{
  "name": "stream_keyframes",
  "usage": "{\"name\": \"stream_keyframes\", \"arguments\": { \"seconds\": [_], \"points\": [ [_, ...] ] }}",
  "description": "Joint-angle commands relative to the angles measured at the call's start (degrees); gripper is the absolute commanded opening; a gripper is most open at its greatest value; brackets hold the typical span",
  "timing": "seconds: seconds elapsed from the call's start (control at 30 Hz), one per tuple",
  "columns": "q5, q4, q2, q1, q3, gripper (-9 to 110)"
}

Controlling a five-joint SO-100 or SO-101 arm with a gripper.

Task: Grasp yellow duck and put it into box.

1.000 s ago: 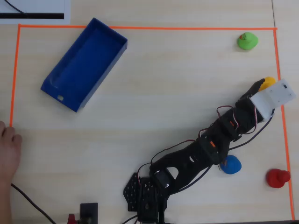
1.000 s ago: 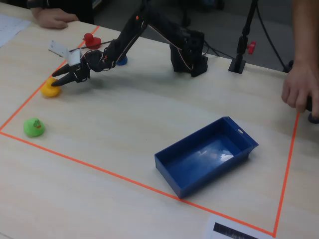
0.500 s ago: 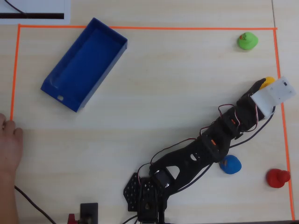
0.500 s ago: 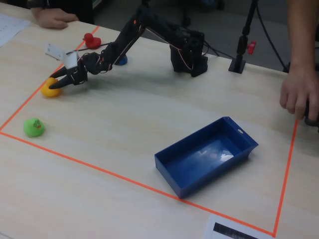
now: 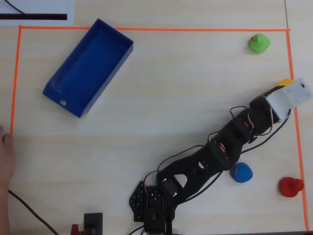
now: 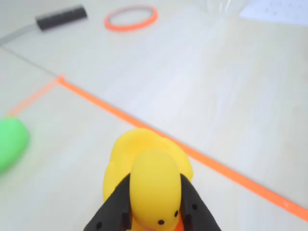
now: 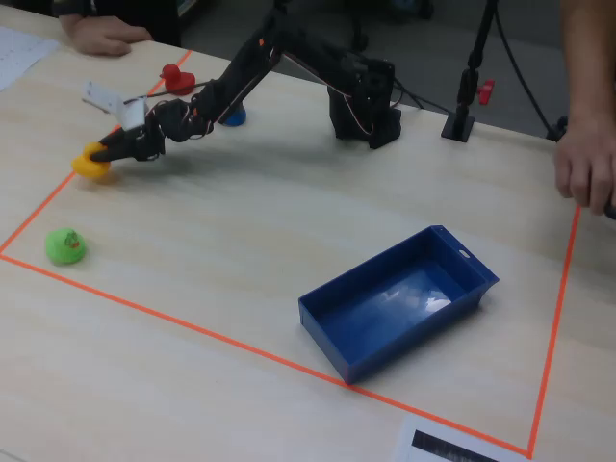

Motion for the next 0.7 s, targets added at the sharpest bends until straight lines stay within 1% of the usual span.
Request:
{"name": "stream_keyframes", "arguments": {
  "seconds": [0.0,0.07,0.17,0.23,0.3,0.4,0.47,0.6,0.67],
  "points": [
    [3.16,8.17,14.5,0.0,5.45,0],
    [4.48,14.41,22.59,-0.44,11.43,0],
    [4.57,27.16,36.56,-2.2,21.01,0],
    [4.57,36.12,46.14,-4.39,27.51,0],
    [4.57,42.28,56.25,-7.73,35.77,0],
    [5.54,45.18,71.63,-15.47,49.92,0],
    [6.77,47.46,80.24,-21.8,56.51,0],
    [6.59,63.02,89.47,-33.57,58.54,0],
    [8.61,68.03,91.58,-39.9,58.27,0]
  ]
}}
